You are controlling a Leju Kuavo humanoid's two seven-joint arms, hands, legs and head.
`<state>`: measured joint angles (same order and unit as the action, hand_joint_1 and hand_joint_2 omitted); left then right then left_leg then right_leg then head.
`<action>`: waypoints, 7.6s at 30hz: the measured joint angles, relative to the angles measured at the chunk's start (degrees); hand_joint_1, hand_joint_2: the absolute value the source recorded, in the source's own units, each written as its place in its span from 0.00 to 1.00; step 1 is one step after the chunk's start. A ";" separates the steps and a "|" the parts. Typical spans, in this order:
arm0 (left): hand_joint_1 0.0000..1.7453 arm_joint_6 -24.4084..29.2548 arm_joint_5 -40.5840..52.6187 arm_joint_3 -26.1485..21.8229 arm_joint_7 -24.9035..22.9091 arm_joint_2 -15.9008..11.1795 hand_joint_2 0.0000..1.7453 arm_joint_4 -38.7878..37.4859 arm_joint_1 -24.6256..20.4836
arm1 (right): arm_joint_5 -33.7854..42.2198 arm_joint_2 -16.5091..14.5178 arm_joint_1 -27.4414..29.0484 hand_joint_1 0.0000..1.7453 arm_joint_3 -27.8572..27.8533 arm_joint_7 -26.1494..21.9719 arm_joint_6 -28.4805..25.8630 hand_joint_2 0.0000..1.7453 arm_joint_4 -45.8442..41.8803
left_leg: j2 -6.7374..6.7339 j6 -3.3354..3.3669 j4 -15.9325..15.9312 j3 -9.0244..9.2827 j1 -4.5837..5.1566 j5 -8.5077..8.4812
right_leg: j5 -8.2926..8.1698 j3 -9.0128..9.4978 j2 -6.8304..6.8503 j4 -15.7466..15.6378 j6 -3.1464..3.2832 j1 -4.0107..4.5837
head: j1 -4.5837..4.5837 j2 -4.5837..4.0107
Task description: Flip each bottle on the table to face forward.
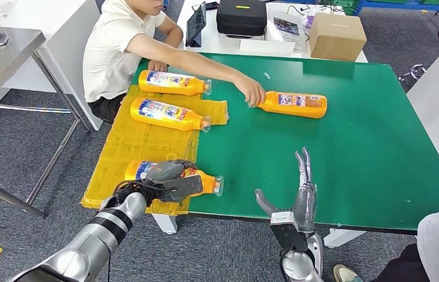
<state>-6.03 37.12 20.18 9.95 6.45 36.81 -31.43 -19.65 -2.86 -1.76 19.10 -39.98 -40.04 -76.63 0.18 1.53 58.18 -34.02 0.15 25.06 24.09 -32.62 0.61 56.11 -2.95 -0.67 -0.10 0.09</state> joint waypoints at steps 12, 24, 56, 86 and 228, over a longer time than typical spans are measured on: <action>0.00 -12.59 -16.45 0.23 8.78 -1.97 1.00 2.87 1.67 | 1.91 0.95 -1.38 0.00 1.58 -0.02 0.00 1.00 0.92 | 0.05 0.01 -0.01 0.12 0.00 -0.01 | 0.04 0.15 0.07 0.00 0.02 0.00 | -0.02 0.00; 0.00 -9.75 -16.59 4.51 8.09 -4.10 1.00 7.41 2.95 | 0.33 1.25 -1.59 0.00 1.96 -0.02 0.00 1.00 1.09 | 0.02 0.00 -0.01 0.05 -0.01 -0.01 | 0.03 0.04 0.05 0.00 0.02 0.01 | -0.01 0.00; 0.00 29.89 -20.55 15.12 12.34 4.00 1.00 44.33 25.27 | -47.15 0.56 4.71 0.00 -22.96 11.41 -0.04 1.00 4.27 | 0.08 0.04 0.03 -0.65 0.15 0.03 | 0.11 -0.60 0.15 -0.03 -0.15 -0.14 | 0.01 0.00; 0.00 24.97 -29.85 25.46 9.93 5.38 1.00 39.35 20.25 | -46.49 6.12 -19.88 0.00 -14.90 17.03 -0.25 1.00 42.65 | -0.03 0.09 0.04 -0.38 0.16 -0.02 | 0.07 -0.44 0.04 -0.02 -0.18 -0.14 | 0.02 0.00; 1.00 13.36 -83.11 4.30 13.16 4.95 1.00 48.20 30.08 | -4.57 -3.53 -2.44 0.00 13.09 1.81 21.18 1.00 11.32 | -0.32 0.08 0.02 -0.60 0.10 0.06 | -0.01 -0.75 -0.32 0.00 -0.05 -0.10 | -0.01 0.00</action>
<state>7.33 -45.99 24.48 23.12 11.40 85.02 -1.35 -24.22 -6.39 -4.20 32.18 -38.17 -18.86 -65.31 -0.14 1.61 58.20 -34.62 0.26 25.12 24.07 -33.37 0.29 56.11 -3.01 -0.77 -0.11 0.09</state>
